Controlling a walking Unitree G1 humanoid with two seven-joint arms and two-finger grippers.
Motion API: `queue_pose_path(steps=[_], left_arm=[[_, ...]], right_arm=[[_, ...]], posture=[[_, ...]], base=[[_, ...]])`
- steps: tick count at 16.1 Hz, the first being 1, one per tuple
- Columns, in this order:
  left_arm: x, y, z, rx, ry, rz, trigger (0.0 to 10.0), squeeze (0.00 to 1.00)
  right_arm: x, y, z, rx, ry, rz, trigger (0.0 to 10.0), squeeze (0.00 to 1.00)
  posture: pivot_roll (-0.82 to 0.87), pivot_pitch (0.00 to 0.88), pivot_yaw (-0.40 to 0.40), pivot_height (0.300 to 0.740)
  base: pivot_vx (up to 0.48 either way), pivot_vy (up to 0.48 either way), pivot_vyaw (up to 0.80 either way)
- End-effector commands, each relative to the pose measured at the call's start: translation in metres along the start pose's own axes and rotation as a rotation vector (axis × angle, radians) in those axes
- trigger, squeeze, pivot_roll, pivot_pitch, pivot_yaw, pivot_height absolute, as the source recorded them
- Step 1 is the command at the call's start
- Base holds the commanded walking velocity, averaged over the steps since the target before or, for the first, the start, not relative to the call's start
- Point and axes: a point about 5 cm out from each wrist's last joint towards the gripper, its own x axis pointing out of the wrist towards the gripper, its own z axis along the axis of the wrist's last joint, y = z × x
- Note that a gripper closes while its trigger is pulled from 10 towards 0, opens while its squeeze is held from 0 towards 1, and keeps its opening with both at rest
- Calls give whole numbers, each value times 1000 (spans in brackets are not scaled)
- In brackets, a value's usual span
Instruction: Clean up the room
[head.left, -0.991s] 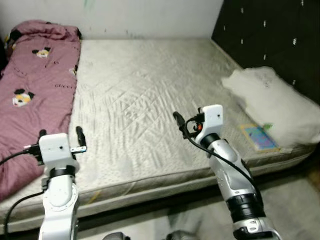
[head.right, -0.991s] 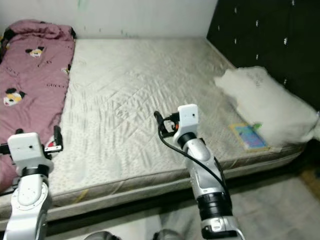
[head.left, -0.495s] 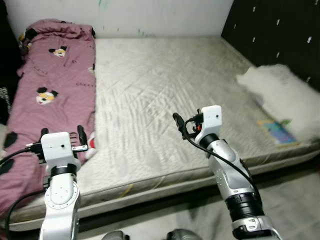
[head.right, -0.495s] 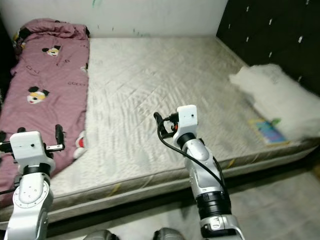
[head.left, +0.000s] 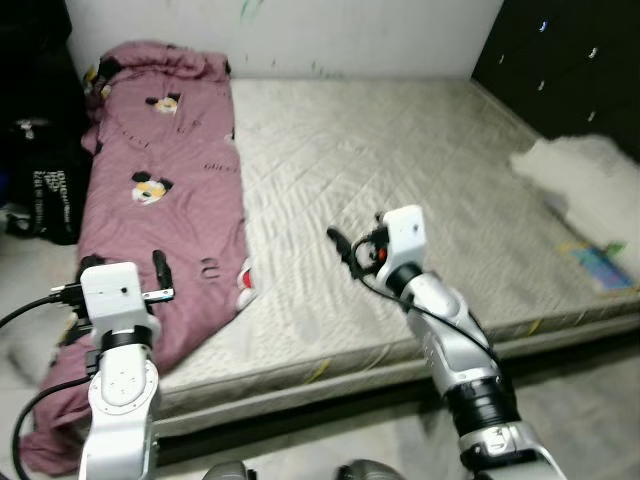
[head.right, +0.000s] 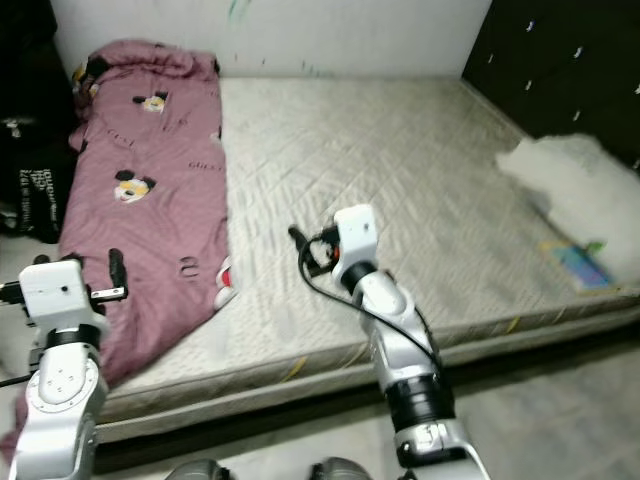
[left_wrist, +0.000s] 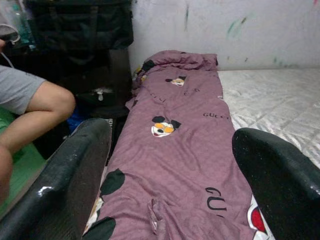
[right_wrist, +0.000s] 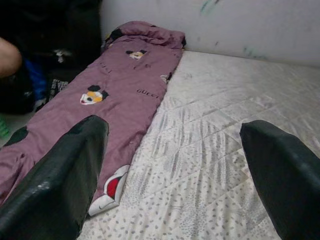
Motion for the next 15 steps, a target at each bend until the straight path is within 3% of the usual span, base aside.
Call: queue_pose_path(steps=[1,10,15], left_arm=[[1,-5,1,-7,0,-13,10000,0],[3,-3,1,-2,0,-1,10000,0],[3,-4,6,17,-38,-2,10000,0]], right_arm=[[-5,-11,-7,4,29,-37,10000,0],[-2,-13,-7,-6,33,-56,10000,0],[0,-12,-7,10,36,-50,10000,0]], posture=[[-51,0,-68,740],[-48,0,-63,740],[-38,0,-65,740]], base=[[0,480,0],[0,479,51],[0,0,0]])
